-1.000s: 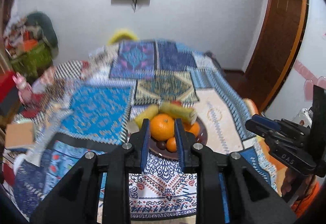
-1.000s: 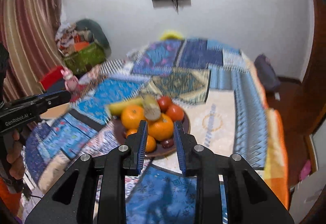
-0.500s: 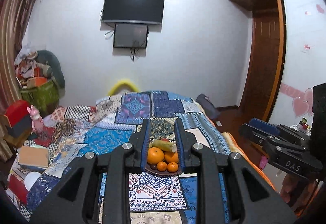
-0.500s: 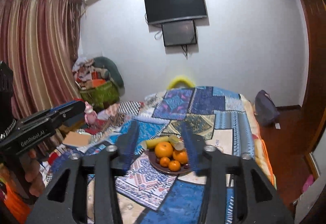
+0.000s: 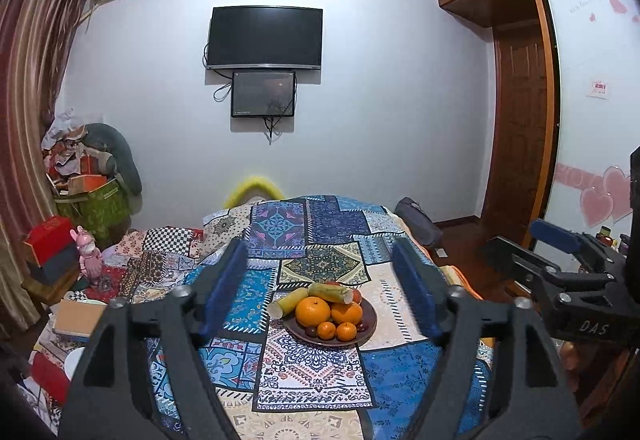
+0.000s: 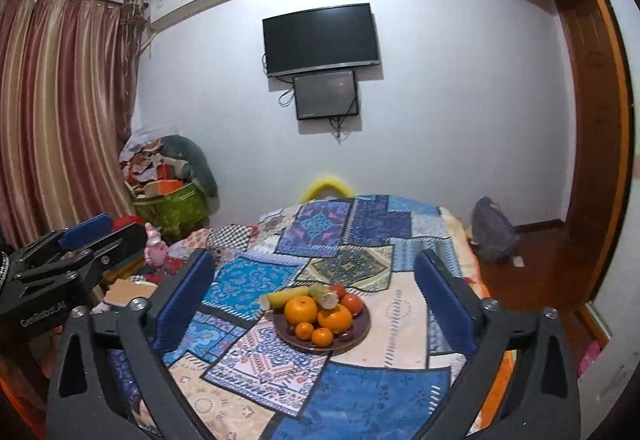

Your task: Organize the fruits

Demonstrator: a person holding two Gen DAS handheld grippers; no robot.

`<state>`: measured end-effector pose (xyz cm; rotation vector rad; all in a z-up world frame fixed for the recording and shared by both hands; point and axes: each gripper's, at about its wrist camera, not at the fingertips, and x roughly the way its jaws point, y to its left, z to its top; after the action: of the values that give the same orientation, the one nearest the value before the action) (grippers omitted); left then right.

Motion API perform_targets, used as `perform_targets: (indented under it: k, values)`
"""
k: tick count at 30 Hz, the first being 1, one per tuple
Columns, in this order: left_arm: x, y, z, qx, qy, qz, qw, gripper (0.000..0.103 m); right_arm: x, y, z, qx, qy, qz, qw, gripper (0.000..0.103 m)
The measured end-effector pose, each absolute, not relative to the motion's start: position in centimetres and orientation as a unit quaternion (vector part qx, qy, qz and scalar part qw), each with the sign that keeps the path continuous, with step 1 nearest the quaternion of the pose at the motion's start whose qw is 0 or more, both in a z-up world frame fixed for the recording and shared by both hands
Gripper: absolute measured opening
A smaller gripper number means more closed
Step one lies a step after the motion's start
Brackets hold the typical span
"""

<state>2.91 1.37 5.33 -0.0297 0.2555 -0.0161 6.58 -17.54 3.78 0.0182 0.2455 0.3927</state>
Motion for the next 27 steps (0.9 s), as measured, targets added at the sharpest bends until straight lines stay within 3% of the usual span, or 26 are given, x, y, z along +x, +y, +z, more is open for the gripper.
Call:
perform_targets:
  k: [6,27]
  values:
    - [2.1,1.0,5.3,-0.008,0.114,-0.003,0.993,0.102,6.2,-17.7,3.7,0.003,0.118,0.183,0.976,0.103]
    - [2.1,1.1,5.0,-0.008,0.113,-0.005,0.994,0.103,4.8,-17.5,4.1,-0.008,0.098,0.172,0.98,0.103]
